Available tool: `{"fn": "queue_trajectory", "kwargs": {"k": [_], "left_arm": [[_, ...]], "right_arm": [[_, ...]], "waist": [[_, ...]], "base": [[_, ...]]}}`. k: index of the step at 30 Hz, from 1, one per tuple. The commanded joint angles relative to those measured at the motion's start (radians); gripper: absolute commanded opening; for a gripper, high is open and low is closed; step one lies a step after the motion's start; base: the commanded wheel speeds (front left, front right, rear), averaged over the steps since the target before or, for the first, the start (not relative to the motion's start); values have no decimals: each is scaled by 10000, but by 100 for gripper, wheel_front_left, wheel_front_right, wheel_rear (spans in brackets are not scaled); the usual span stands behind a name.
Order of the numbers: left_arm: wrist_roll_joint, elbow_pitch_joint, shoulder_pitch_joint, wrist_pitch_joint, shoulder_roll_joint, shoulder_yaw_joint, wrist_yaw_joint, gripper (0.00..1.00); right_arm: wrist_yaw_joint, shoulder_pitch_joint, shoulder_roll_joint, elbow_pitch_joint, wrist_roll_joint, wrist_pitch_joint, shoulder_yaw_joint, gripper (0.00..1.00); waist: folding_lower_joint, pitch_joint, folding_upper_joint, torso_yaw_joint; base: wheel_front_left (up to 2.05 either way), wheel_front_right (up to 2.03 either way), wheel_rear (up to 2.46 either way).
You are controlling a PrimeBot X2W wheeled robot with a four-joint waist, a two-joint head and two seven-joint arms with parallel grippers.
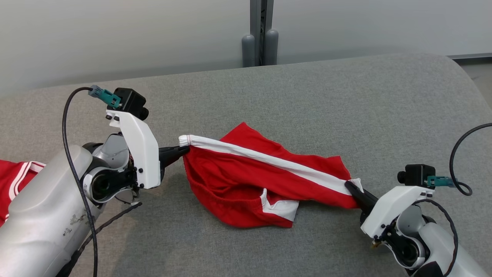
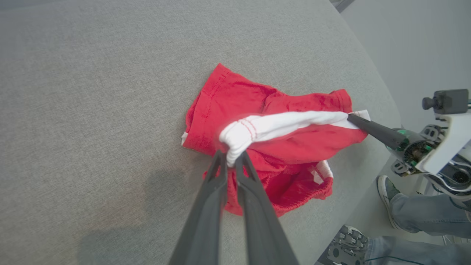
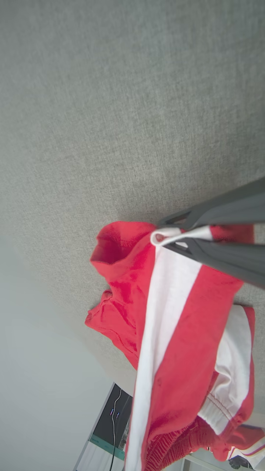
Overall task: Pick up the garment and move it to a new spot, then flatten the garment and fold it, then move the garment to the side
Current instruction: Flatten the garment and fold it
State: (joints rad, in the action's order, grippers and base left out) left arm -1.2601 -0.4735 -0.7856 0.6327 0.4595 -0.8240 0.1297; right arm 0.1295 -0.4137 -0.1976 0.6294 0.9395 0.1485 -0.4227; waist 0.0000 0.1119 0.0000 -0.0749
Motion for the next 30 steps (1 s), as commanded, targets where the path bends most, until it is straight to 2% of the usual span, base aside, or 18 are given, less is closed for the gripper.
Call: {"fn": "queue_trajectory", "kwargs": {"k": [1, 11, 19, 24, 30], "left_arm": [[-98, 72, 60, -76, 95, -15, 11, 0], [-347, 1589, 205, -1005, 790, -188, 11, 0], [-173, 3274, 489, -1772, 1596, -63, 11, 0], [-82, 4608, 902, -2094, 2265, 179, -169, 0], [-230, 6095, 1398, -1976, 2933, 256, -532, 0]], "right_arm": [[24, 188, -101, -36, -20, -91, 49, 0], [23, 819, -592, -1392, -445, -721, 489, 0], [23, 1691, -816, -3376, -655, -873, 1418, 0], [23, 2537, -905, -4963, -765, -481, 2359, 0], [15, 3653, -866, -6770, -1057, 457, 3597, 0]], "waist": [[0, -105, 0, 45], [0, -619, 0, 163], [0, -990, 0, 293], [0, -1158, 0, 390], [0, -1180, 0, 581]], "base": [[0, 0, 0], [0, 0, 0], [0, 0, 0], [0, 0, 0], [0, 0, 0]]}}
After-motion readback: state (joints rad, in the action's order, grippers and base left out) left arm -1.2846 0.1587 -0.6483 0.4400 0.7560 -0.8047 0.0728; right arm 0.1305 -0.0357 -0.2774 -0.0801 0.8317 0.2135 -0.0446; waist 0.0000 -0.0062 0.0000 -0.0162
